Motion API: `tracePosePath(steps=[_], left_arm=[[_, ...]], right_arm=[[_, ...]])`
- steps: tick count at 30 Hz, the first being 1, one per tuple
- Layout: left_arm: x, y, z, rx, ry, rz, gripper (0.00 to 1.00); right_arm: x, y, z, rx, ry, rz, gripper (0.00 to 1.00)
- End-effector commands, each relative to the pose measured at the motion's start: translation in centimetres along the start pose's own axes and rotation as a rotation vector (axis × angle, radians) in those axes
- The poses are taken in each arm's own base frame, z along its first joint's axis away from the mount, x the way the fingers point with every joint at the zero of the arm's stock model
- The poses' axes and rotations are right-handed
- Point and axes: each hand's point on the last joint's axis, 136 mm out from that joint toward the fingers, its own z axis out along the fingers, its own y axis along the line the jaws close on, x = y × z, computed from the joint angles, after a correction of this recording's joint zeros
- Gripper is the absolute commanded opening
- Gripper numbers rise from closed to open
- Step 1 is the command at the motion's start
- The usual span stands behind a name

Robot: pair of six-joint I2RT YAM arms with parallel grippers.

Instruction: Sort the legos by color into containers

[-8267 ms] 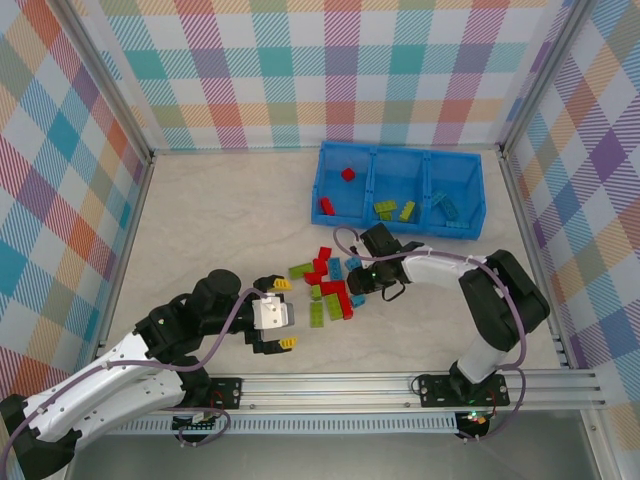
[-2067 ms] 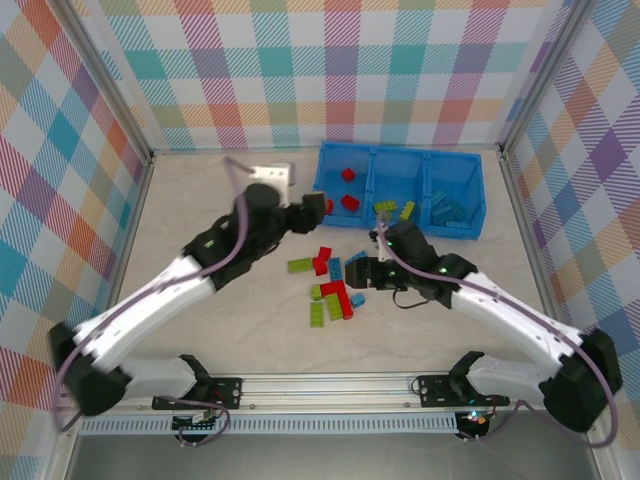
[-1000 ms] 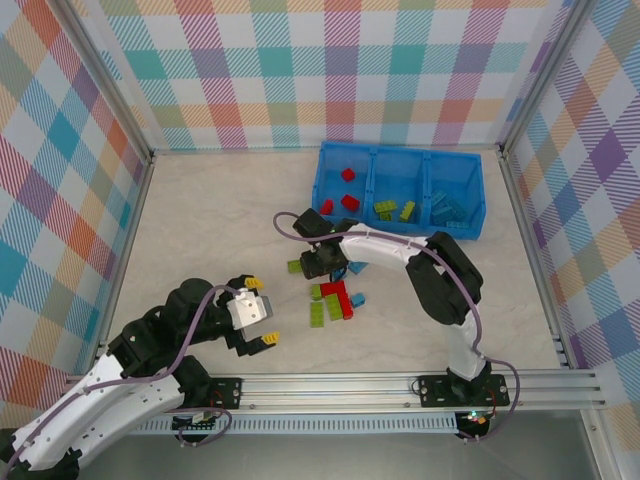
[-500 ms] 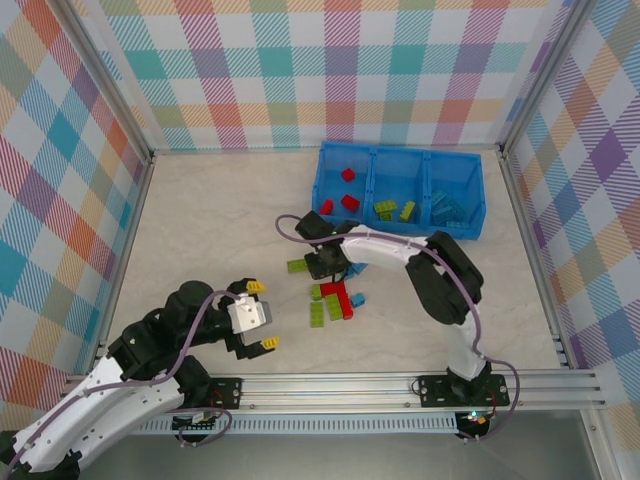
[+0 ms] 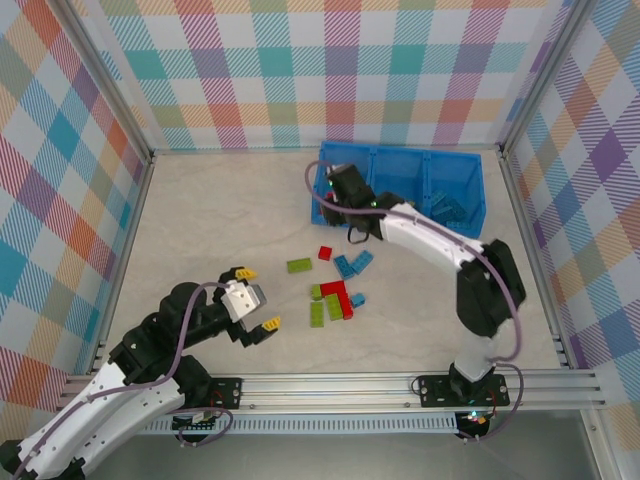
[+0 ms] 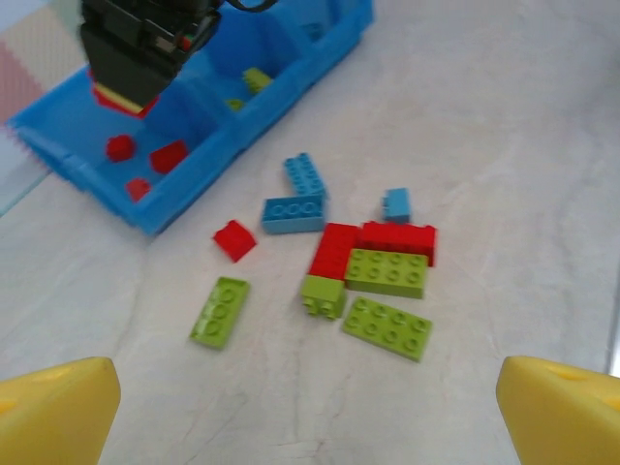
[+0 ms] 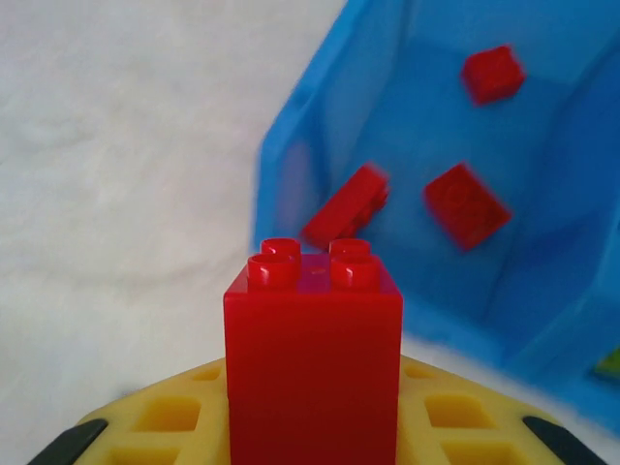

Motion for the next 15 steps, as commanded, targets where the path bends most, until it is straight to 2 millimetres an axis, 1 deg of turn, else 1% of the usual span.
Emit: tracePosePath(steps=[1, 3, 5, 7, 8, 10, 12, 15], left_arm=[[-0.4, 2.2, -0.3, -0.116, -0.018, -0.08, 1.0], [-0.2, 2.4, -0.5, -0.135, -0.015, -0.09, 1.0], [-0.2, 2.6, -0.7, -0.149, -0.022, -0.114, 1.0], [-0.3, 3.0, -0.9, -0.169, -0.037, -0.158, 1.0], [-0.2, 3.3, -0.9, -0.187, -0.035, -0.179, 1.0], [-0.1, 3.8, -1.0, -0.218, -0.029, -0.203, 1.0], [0.1, 4.2, -1.0, -0.238, -0.02, -0.212, 1.0], [0.3, 4.3, -0.9, -0.244, -0.007, -0.211, 1.0]], right_arm=[[-1.4, -1.6, 3.7, 0.034, 0.012, -0.031, 0.27], [-1.9, -1.8, 5.5, 0.022, 0.044, -0.015, 0.3], [-2.1, -2.1, 6.8, 0.016, 0.067, 0.012, 0.36], [-2.3, -2.5, 7.4, 0.022, 0.084, 0.03, 0.48], [-2.5, -2.6, 7.4, 0.024, 0.088, 0.033, 0.52], [-3.0, -2.5, 6.7, 0.019, 0.078, 0.031, 0.55], [-3.6, -2.3, 5.5, 0.004, 0.059, 0.034, 0.56], [-4.1, -1.7, 2.7, -0.052, 0.034, 0.045, 0.56]])
